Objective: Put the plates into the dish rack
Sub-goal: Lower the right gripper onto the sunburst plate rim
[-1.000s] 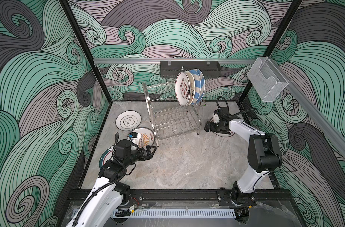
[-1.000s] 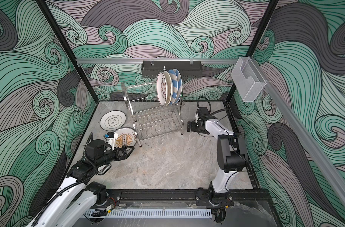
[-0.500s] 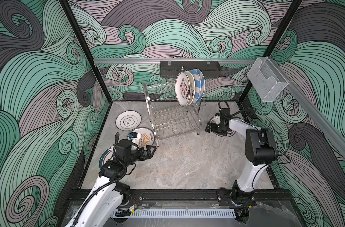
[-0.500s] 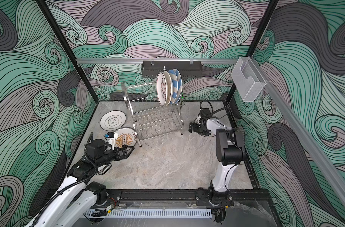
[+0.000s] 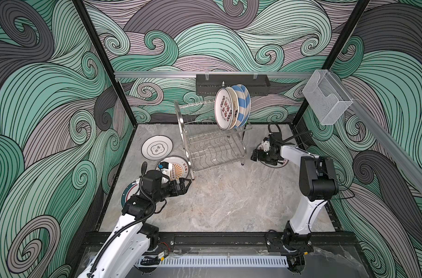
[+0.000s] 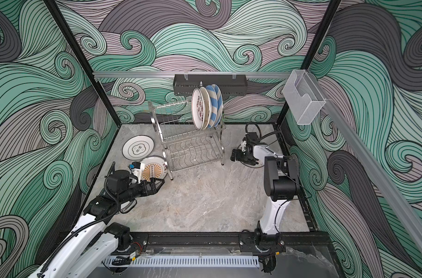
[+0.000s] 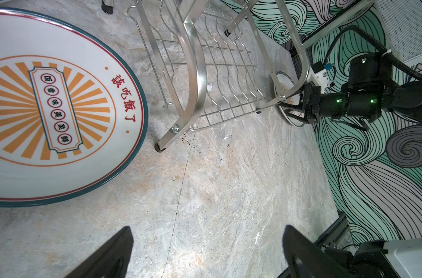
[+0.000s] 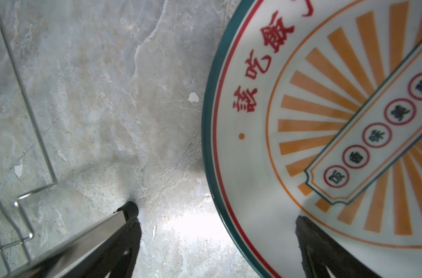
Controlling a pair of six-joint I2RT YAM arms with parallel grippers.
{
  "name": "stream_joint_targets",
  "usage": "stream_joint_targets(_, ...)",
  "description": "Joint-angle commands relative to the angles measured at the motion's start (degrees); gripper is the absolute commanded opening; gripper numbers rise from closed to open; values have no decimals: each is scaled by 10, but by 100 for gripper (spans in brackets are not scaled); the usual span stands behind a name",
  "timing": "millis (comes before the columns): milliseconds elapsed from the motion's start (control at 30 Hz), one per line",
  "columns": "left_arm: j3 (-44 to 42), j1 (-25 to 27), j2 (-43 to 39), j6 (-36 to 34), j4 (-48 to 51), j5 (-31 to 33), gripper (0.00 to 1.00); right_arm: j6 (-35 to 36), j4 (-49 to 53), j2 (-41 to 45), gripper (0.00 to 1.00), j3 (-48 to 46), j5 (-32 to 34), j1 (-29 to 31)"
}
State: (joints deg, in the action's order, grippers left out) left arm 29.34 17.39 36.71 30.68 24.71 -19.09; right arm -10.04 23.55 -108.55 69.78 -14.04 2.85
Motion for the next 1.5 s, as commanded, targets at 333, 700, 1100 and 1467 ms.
stream_joint_targets(333,0,2,4,7,-20,1,99,-40,-4,76,99,-124,-44,32)
stream_joint_targets(700,-2,2,2,7,-19,-2,99,-71,-26,191,99,-253,-81,54)
stream_joint_targets(1100,-4,1,2,8,-20,-11,99,-107,-10,264,100,-319,-108,128)
stream_joint_targets(1467,-4,2,12,10,-24,-19,99,-231,-133,248,100,-349,-122,282)
